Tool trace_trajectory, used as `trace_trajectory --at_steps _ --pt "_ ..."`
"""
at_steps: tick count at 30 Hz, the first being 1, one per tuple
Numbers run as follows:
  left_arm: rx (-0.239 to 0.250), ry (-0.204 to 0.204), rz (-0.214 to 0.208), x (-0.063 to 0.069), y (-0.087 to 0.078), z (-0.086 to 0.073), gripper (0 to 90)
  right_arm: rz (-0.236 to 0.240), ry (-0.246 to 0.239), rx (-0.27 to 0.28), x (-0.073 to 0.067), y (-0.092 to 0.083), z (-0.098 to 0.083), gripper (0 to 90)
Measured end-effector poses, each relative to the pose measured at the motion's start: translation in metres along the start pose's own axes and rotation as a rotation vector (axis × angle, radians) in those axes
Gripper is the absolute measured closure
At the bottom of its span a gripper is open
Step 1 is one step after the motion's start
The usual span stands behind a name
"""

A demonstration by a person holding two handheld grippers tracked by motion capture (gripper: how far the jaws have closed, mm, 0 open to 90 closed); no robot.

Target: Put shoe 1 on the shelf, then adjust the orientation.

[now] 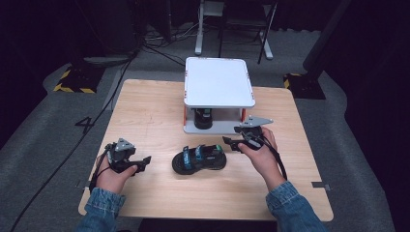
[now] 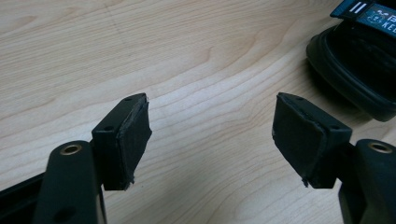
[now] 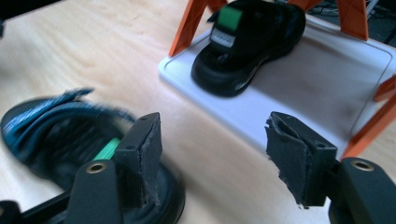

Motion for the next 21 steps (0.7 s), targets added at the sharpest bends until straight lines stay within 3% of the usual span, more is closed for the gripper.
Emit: trace_trajectory --at_steps 6,8,14,21 --pt "0.000 0.007 -0.011 0.003 0.005 0.004 28.3 0.042 -0.018 -0.019 -0.020 -0.016 -0.008 28.3" --pt "-0.003 0.016 -0.014 0.004 0.006 0.005 28.3 0.063 -0.033 -0.060 -0.028 -0.019 -0.016 24.5" --pt "-0.003 0.014 -0.022 0.006 0.006 0.004 28.3 0.109 -0.088 -0.186 -0.038 -0.009 -0.037 17.9" --pt "-0.011 0.015 -0.013 0.005 0.005 0.001 28.2 0.137 -0.111 -0.196 -0.042 0.004 -0.044 17.5"
Point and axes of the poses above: each handheld gripper's, and its own axes: y roughly forward along the jaws, z roughly out of its top, x roughly to its right, the point moved 7 cm from there along y, roughly forward along the jaws, and after that the axes turned 8 degrees about y, right-handed, at the moved point
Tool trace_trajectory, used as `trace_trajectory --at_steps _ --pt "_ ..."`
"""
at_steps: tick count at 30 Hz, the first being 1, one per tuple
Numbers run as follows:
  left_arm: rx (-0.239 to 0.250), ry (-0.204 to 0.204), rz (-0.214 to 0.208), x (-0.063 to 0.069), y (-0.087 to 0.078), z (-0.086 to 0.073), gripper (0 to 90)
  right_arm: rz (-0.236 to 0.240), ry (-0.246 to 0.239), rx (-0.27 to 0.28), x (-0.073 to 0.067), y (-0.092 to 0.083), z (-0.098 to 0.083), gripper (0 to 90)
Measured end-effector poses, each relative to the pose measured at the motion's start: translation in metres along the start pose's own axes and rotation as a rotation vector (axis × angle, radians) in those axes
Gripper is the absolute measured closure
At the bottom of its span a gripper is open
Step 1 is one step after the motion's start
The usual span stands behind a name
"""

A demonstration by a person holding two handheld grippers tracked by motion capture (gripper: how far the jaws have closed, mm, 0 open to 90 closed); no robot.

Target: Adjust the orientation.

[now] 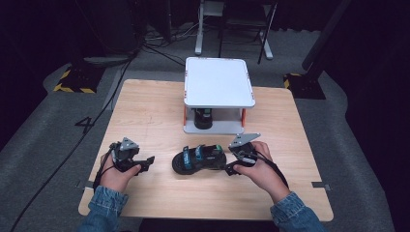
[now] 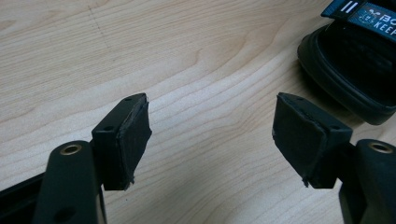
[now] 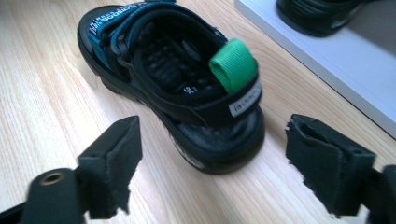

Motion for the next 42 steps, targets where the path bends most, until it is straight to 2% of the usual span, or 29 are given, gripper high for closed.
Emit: trace_trajectory --at_steps 1,2,4,6,11,12,13,17,19,22,23,28,31,32,34,35,37,38,42 --pt "-0.007 -0.001 -0.001 0.000 0.000 -0.002 28.2 0.004 -0.004 0.002 0.000 0.002 0.000 17.6" --pt "-0.016 -0.002 -0.005 0.000 0.001 -0.004 28.2 0.004 -0.027 0.003 0.000 0.008 0.001 18.3" --pt "-0.017 -0.004 -0.005 0.001 0.001 -0.004 28.2 -0.021 -0.067 0.009 0.001 0.013 0.003 19.3" --pt "-0.016 -0.001 -0.002 0.000 0.000 -0.006 28.2 0.000 -0.085 0.006 -0.001 0.019 0.004 24.2" --pt "-0.013 -0.005 0.001 -0.002 -0.003 -0.008 28.3 -0.001 -0.135 -0.036 -0.002 0.028 0.005 30.8" --pt "-0.012 -0.009 0.002 -0.002 -0.004 -0.008 28.3 0.003 -0.143 -0.046 -0.003 0.026 0.005 49.7" --pt "-0.012 -0.009 0.002 -0.002 -0.004 -0.009 28.3 0.017 -0.159 -0.049 -0.004 0.024 0.006 59.0" --pt "-0.017 -0.002 0.002 -0.001 -0.003 -0.009 28.2 0.052 -0.176 -0.076 -0.014 0.022 0.005 74.7" --pt "-0.017 -0.001 0.004 -0.002 -0.003 -0.009 28.3 0.051 -0.170 -0.079 -0.017 0.021 0.006 76.1" --pt "-0.013 -0.005 0.004 -0.002 -0.004 -0.009 28.3 0.063 -0.144 -0.065 -0.022 0.020 0.009 78.4" --pt "-0.011 -0.005 0.006 -0.002 -0.004 -0.009 28.3 0.065 -0.126 -0.044 -0.024 0.017 0.012 78.9" --pt "-0.013 -0.005 0.003 -0.001 -0.003 -0.009 28.3 0.024 -0.098 0.035 -0.018 0.008 0.017 79.5" --pt "-0.013 -0.001 0.004 -0.001 -0.002 -0.008 28.3 -0.007 -0.040 0.097 -0.007 -0.003 0.021 79.6" --pt "-0.016 0.000 0.004 -0.001 -0.002 -0.008 28.3 -0.033 0.001 0.129 0.002 -0.011 0.022 79.5" --pt "-0.015 0.000 0.005 -0.001 -0.002 -0.008 28.3 -0.046 0.015 0.140 0.006 -0.014 0.022 79.6" --pt "-0.014 -0.003 0.005 -0.001 -0.002 -0.008 28.3 -0.089 0.056 0.166 0.019 -0.023 0.022 79.6" --pt "-0.013 -0.003 0.004 -0.001 -0.002 -0.008 28.3 -0.107 0.075 0.180 0.025 -0.027 0.022 79.6" --pt "-0.011 -0.003 0.005 -0.001 -0.002 -0.007 28.3 -0.139 0.117 0.205 0.035 -0.033 0.020 79.6" --pt "-0.015 0.001 0.004 0.000 -0.001 -0.007 28.3 -0.178 0.173 0.233 0.050 -0.040 0.017 79.5"
Point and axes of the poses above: each handheld gripper's, and its own axes: y roughly forward along the jaws, z roughly out of its top, x roughly to its right, the point moved 7 cm from there along y, roughly forward along the jaws, and after that the axes turned 8 degrees about y, right-handed, at the moved point
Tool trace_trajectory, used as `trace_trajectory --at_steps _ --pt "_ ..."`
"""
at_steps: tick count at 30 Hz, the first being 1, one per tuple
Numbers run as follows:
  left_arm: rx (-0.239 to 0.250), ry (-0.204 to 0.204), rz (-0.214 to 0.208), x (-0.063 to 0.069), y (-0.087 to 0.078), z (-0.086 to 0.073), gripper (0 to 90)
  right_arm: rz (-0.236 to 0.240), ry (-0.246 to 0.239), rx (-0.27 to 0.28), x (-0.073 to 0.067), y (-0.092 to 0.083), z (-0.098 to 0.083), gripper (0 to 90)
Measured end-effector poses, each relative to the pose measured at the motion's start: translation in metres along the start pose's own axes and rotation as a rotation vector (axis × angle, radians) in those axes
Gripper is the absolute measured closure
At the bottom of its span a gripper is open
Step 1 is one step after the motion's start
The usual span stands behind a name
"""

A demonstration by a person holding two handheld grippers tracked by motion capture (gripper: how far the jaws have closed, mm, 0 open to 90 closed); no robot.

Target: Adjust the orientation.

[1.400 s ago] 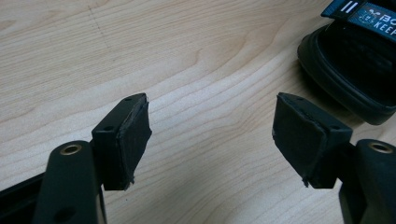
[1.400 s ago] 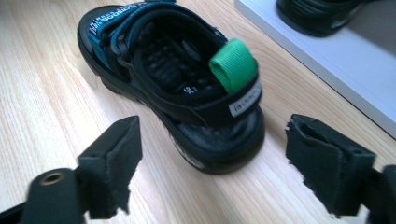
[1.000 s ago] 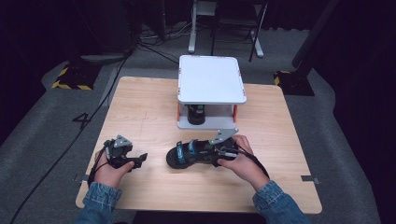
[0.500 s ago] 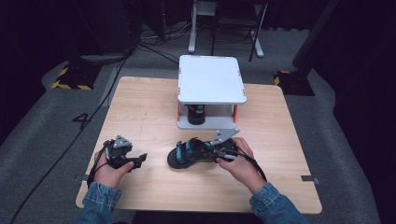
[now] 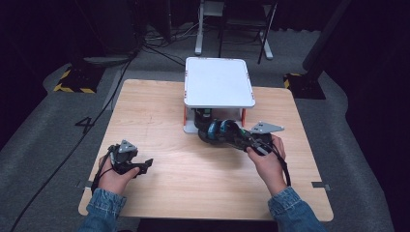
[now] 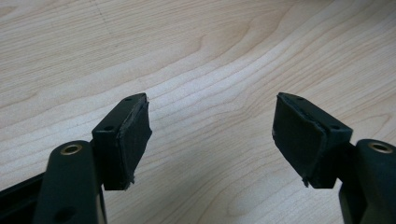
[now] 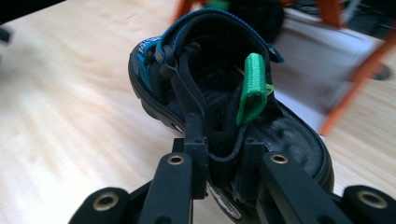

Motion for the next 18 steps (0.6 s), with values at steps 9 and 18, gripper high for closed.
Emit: trace_trajectory --at_steps 9,18 --pt "-0.003 -0.004 0.003 -0.001 0.000 -0.002 28.3 -0.098 0.057 0.013 0.034 0.004 -0.003 79.5" --pt "-0.002 -0.003 0.004 -0.001 -0.001 -0.003 28.3 -0.216 0.068 -0.015 0.048 0.024 -0.010 78.8"
Point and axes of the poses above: each handheld gripper's, and its own axes: y roughly forward along the jaws, z roughly out of its top, x roughly to its right, the point moved 7 cm from there along y, roughly forward along the jaws, and after that the axes turned 8 degrees about y, right-handed, at the moved point
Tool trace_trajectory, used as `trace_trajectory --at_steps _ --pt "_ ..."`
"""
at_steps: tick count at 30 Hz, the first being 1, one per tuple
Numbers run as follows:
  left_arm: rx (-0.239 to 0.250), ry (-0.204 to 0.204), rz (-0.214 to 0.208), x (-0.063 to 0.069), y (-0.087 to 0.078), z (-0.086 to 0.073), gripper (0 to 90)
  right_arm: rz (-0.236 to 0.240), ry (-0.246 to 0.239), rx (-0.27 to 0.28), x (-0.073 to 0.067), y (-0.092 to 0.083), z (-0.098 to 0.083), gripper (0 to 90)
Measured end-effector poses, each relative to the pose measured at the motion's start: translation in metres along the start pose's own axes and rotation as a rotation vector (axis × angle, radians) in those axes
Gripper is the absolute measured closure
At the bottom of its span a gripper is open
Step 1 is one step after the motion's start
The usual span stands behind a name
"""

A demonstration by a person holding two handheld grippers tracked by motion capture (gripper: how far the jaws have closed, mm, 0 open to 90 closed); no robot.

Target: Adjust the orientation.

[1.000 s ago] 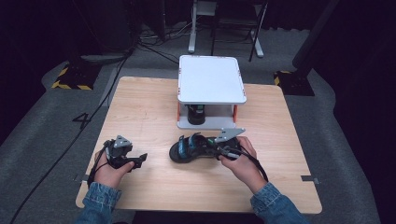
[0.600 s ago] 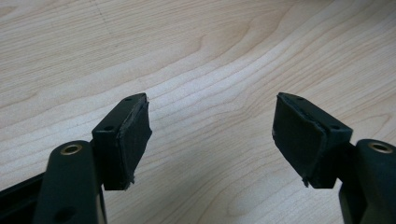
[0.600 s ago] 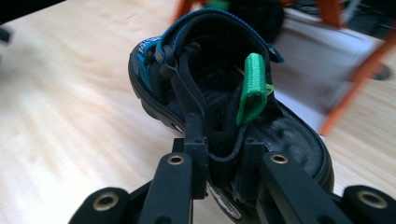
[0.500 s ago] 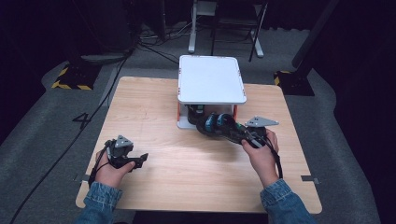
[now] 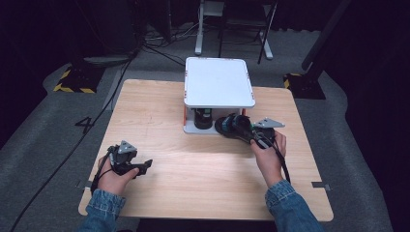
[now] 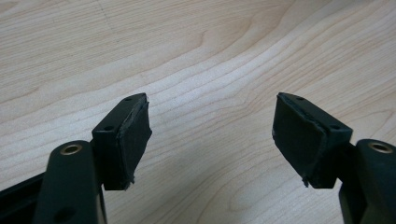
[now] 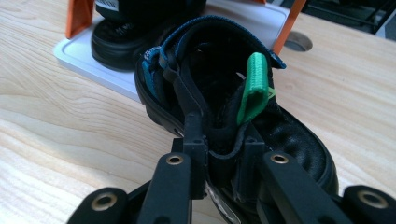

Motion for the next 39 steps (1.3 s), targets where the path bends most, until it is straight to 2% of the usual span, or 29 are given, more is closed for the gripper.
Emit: trace_trajectory --at_steps 3,4,5,6,7,8,10,13,15,19,22,26,27,29,32,35,39 --pt "-0.001 0.000 0.001 -0.001 -0.001 -0.001 28.3 0.005 0.023 -0.006 0.001 0.001 -0.003 76.9" --pt "-0.002 -0.002 0.000 -0.001 0.000 -0.001 28.3 0.014 0.024 -0.029 0.000 -0.001 -0.006 75.5" --pt "-0.003 -0.002 0.000 -0.001 0.000 -0.001 28.3 0.014 0.024 -0.029 0.000 -0.001 -0.006 75.5" --pt "-0.002 -0.001 0.002 0.000 0.001 -0.001 28.3 0.049 0.029 -0.068 -0.005 -0.004 -0.011 74.6" --pt "-0.002 -0.001 0.002 0.000 0.001 -0.001 28.3 0.049 0.029 -0.068 -0.005 -0.004 -0.011 74.6" --pt "-0.008 0.004 -0.001 0.001 0.001 -0.001 28.3 0.104 0.034 -0.094 -0.015 -0.005 -0.014 74.4" --pt "-0.009 0.005 -0.002 0.002 0.002 0.000 28.3 0.140 0.028 -0.104 -0.025 -0.006 -0.017 74.4" --pt "-0.005 0.006 -0.006 0.004 0.002 0.001 28.3 0.221 0.037 -0.105 -0.038 -0.003 -0.019 73.8" --pt "-0.008 0.010 -0.007 0.004 0.002 0.002 28.3 0.249 0.028 -0.122 -0.047 0.001 -0.022 72.5" --pt "-0.011 0.009 -0.009 0.003 0.003 0.001 28.3 0.315 0.054 -0.153 -0.055 0.007 -0.032 68.6" --pt "-0.008 0.011 -0.010 0.003 0.003 0.001 28.3 0.315 0.043 -0.150 -0.056 0.008 -0.037 65.6" --pt "-0.012 0.010 -0.012 0.003 0.004 0.001 28.3 0.314 0.015 -0.152 -0.058 0.001 -0.041 55.3" --pt "-0.010 0.009 -0.010 0.003 0.004 0.001 28.3 0.314 0.015 -0.152 -0.058 0.001 -0.041 55.3" --pt "-0.010 0.009 -0.012 0.003 0.004 0.001 28.3 0.286 -0.016 -0.145 -0.061 -0.010 -0.047 48.3" --pt "-0.009 0.007 -0.011 0.003 0.004 0.001 28.3 0.268 -0.025 -0.146 -0.060 -0.018 -0.051 46.9" --pt "-0.009 0.007 -0.011 0.004 0.005 0.001 28.3 0.225 -0.032 -0.123 -0.053 -0.029 -0.061 43.1" --pt "-0.020 0.022 -0.018 0.006 0.006 0.000 28.4 0.132 -0.049 -0.116 -0.039 -0.031 -0.073 39.0"
Point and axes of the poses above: each handheld gripper's, and its own axes: y roughly forward along the jaws, z roughly out of its top, x roughly to its right, the point moved 7 cm from there along y, roughly forward along the jaws, and after that the axes turned 8 degrees about y, right-handed, at the moved point
